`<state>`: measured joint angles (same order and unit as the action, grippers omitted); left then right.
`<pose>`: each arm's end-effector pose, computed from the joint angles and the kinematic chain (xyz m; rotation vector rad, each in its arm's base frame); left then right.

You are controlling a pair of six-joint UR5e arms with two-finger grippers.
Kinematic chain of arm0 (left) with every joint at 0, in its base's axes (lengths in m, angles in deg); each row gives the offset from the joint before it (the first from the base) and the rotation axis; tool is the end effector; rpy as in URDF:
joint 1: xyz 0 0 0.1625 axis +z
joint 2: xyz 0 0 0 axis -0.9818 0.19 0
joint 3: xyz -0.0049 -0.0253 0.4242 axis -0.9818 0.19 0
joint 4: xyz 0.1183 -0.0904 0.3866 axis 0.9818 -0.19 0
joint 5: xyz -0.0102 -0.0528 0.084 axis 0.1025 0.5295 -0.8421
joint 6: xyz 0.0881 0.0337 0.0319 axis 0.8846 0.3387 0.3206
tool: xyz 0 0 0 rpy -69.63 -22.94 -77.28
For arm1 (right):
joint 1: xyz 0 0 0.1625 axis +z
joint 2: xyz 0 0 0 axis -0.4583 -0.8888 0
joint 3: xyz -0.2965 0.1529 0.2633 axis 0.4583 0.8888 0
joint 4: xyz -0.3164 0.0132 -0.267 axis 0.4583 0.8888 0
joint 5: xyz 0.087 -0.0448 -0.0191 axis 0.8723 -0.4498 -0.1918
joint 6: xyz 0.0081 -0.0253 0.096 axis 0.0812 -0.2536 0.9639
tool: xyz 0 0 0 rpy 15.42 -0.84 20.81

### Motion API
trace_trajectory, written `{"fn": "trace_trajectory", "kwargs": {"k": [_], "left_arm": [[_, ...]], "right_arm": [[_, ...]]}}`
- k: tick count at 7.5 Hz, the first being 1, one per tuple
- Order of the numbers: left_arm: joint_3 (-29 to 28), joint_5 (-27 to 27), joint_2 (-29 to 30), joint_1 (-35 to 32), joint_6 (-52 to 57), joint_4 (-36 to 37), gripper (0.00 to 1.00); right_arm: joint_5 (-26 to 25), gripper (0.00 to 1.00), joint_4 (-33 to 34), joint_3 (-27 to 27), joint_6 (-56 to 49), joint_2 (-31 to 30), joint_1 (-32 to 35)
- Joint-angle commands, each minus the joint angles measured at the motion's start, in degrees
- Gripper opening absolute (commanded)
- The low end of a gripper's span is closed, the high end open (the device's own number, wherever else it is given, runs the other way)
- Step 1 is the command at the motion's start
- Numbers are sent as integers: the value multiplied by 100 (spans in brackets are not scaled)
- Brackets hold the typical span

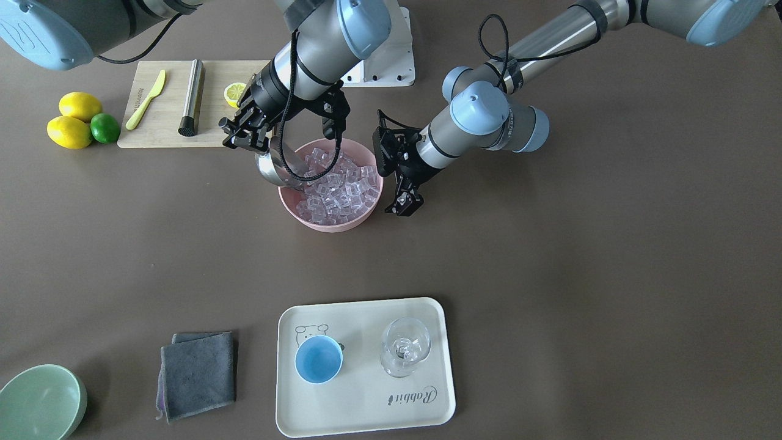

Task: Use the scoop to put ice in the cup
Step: 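Dig the scoop into the ice cubes while the left gripper steadies the bowl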

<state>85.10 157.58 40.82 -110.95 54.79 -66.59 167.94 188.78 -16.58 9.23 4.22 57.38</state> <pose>0.5715 -0.4522 0.2629 0.9001 1.0409 1.2396 -0.4748 -0.4316 0.1468 0.0240 0.0183 -1.5952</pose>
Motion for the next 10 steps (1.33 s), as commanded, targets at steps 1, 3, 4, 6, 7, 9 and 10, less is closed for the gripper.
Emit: {"fn": "trace_trajectory", "kwargs": {"k": [1, 3, 4, 6, 7, 9, 10], "left_arm": [[0, -7, 0, 0, 0, 0, 98], [9, 1, 0, 9, -9, 0, 98], [9, 1, 0, 0, -9, 0, 98], [9, 1, 0, 9, -9, -9, 98], [9, 1, 0, 9, -9, 0, 98], [9, 1, 0, 9, -9, -9, 98], [9, 1, 0, 9, -9, -9, 98]], "right_arm": [[16, 0, -445, 84, 110, -30, -31], [59, 0, -876, 14, 234, -214, -31], [68, 0, -1148, -187, 286, -467, -31], [226, 0, -1605, -766, 295, -986, -31], [288, 0, -1843, -821, 417, -1110, -31], [393, 0, -2597, -822, 654, -1496, -31], [429, 0, -2775, -865, 673, -1611, -31]]}}
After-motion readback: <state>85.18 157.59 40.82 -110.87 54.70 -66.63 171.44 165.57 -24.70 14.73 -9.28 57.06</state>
